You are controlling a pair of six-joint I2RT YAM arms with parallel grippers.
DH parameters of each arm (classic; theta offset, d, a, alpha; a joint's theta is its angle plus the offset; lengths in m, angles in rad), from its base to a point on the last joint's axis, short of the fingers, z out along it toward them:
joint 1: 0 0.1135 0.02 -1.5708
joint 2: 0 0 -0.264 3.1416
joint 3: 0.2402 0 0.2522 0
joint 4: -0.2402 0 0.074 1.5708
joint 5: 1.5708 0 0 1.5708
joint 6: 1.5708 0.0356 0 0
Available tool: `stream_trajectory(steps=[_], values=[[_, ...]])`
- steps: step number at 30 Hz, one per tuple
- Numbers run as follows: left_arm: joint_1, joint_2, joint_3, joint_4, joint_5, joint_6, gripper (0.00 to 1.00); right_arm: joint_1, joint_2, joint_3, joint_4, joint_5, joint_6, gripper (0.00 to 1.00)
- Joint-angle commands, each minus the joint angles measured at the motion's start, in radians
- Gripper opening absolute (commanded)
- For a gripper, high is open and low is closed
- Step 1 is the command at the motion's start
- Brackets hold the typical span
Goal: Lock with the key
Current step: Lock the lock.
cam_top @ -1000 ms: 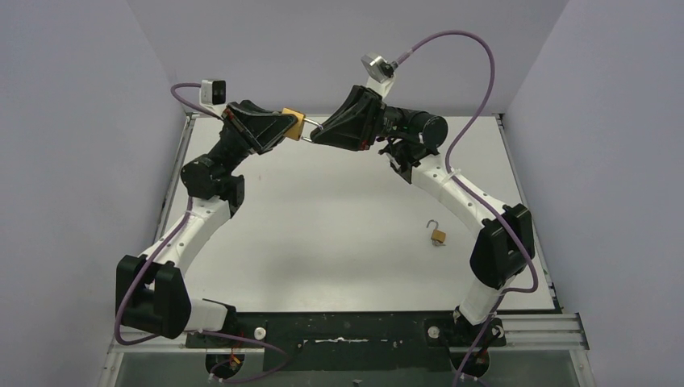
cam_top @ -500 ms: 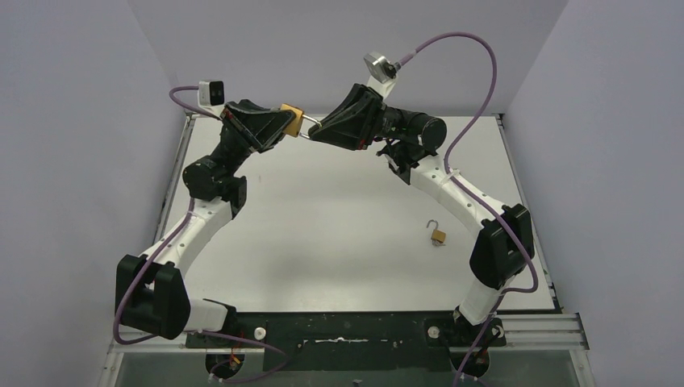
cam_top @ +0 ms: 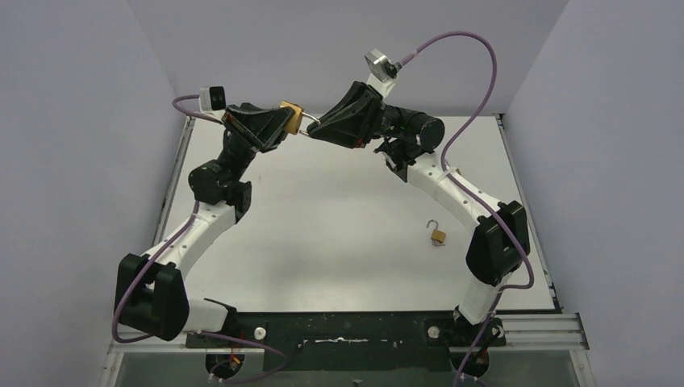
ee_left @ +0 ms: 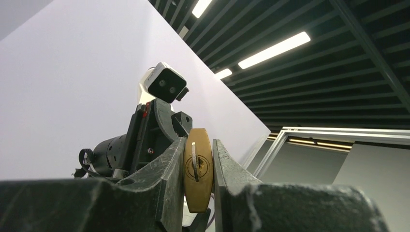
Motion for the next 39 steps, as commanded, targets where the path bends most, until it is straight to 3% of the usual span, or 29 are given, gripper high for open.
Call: stream_trajectory(steps=[1,39], values=[[-0.098,-0.03,-0.024,0.006,0.137,0.086,0.0,0.043,0.043,0.05,-0.036,0.112,-0.065,0.0],[-0.145,-0.079,-0.109,-0.007,0.121,0.245,0.0,0.116,0.107,0.116,-0.058,0.207,0.044,0.0]])
